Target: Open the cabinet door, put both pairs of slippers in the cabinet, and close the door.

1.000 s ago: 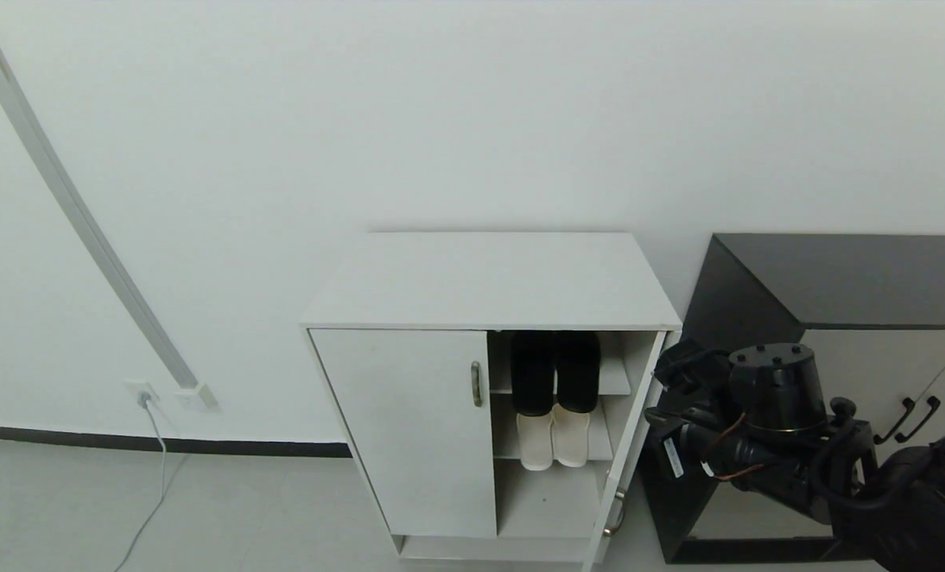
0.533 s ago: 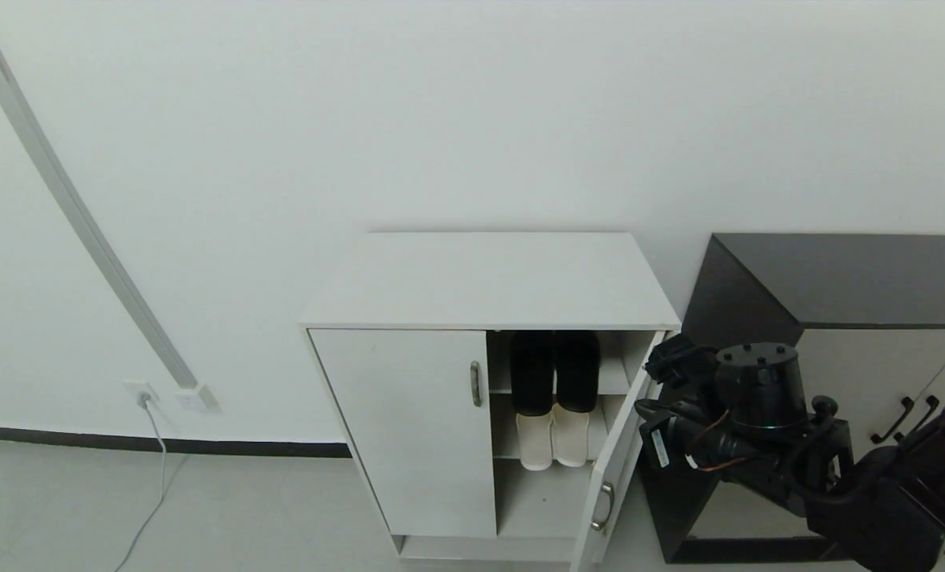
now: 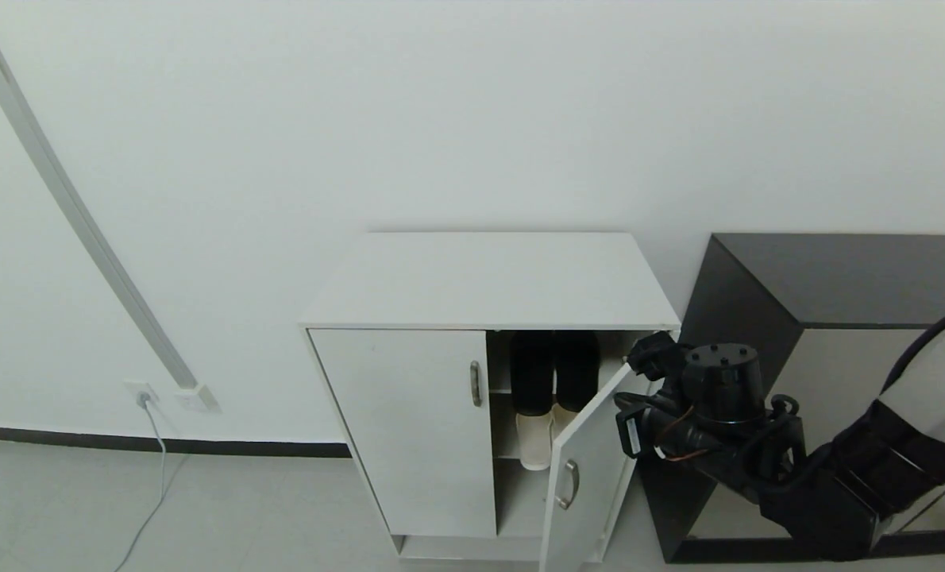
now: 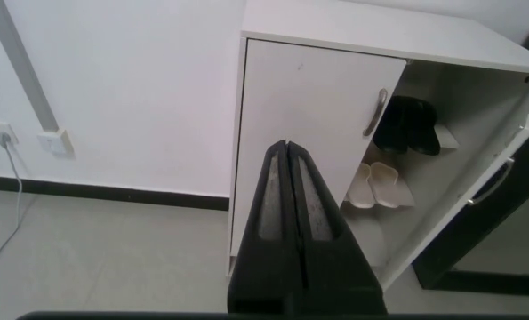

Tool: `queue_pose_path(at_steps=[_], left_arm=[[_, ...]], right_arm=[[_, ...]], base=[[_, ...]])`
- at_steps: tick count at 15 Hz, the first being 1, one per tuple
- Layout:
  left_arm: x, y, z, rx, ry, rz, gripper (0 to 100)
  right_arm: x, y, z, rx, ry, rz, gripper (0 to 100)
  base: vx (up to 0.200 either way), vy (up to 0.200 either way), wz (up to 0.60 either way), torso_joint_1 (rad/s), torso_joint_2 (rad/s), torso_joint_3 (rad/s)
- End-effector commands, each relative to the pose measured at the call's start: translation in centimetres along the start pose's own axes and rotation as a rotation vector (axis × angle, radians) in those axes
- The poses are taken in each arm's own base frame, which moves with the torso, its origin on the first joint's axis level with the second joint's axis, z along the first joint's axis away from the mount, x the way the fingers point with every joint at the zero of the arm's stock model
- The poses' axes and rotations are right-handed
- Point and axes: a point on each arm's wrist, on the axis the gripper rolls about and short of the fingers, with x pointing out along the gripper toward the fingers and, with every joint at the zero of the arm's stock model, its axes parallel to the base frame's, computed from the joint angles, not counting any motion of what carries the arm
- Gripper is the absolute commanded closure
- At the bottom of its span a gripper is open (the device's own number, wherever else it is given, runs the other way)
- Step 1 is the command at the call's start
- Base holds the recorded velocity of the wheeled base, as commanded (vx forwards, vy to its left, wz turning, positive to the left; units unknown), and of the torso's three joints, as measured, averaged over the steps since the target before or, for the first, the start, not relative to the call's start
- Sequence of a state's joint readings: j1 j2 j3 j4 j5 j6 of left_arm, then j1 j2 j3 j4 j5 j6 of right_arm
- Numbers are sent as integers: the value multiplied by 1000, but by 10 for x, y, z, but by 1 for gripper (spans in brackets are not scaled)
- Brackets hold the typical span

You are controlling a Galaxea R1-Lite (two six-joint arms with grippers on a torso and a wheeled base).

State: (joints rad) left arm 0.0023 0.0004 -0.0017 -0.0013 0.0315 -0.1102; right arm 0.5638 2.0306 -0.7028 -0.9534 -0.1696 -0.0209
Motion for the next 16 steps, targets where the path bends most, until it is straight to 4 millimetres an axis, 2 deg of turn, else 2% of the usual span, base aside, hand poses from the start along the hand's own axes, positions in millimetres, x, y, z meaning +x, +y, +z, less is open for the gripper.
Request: queue_pose_path(at_steps=[1, 7, 13, 16], left_arm=[[0, 0, 0, 0, 1, 2, 100], [0, 0, 0, 0, -1, 3, 100], [0, 0, 0, 0, 1, 2, 100], [0, 0, 0, 0, 1, 2, 100]], right_arm=[[17, 3, -11, 6, 27, -1, 100], [38, 5, -10, 53, -20, -6, 100], [60, 8, -18, 72, -65, -11, 100], [68, 8, -13, 80, -89, -17, 100]], base=[[0, 0, 0, 0, 0, 0], [0, 0, 0, 0, 0, 0], [0, 0, 0, 0, 0, 0], [0, 0, 0, 0, 0, 0]])
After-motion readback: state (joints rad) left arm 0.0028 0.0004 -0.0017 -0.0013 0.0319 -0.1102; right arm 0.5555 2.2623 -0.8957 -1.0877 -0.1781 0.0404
